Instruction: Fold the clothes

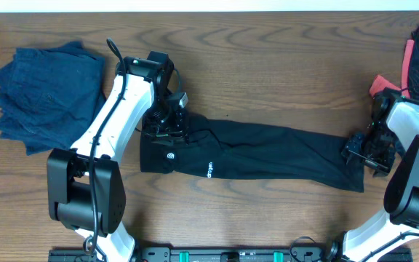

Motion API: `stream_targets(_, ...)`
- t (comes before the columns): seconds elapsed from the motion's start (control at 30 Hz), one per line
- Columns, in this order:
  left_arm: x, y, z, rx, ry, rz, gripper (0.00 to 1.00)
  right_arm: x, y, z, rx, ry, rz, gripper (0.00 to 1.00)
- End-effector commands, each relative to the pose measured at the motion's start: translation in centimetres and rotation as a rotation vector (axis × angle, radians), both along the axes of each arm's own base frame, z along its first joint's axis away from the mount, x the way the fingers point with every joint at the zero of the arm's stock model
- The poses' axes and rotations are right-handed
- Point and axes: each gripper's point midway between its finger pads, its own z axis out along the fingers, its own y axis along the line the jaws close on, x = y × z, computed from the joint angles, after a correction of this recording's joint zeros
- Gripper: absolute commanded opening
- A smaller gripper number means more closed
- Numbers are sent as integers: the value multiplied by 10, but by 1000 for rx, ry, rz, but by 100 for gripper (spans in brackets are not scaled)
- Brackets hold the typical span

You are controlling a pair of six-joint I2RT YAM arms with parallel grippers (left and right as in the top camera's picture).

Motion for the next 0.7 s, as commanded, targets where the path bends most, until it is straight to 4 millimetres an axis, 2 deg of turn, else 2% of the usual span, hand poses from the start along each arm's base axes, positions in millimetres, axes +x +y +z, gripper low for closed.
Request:
stream_targets(0.0, -2, 1, 3, -1, -5, -5, 44, -12, 13, -20, 53, -2, -42, 70)
stream_targets(0.13, -2, 1, 3, -1, -5, -5, 44, -9, 21, -34, 93, -53, -29, 55)
stream_targets(0.27, -2, 1, 3, -1, -5, -5, 44, -2, 19, -37, 89, -86, -26, 9)
stream_targets(0.3, -2, 1, 3, -1, -5, -5, 44, 1, 19, -37, 87, -99, -25, 1)
stream_targets(0.47, 2, 1, 2, -5, -22, -2, 44, 18, 13, -34, 71, -153, -24, 1)
stream_targets(0.67, 8, 0, 2, -11, -45, -2, 44, 57, -7, -5, 37, -246, -59, 1)
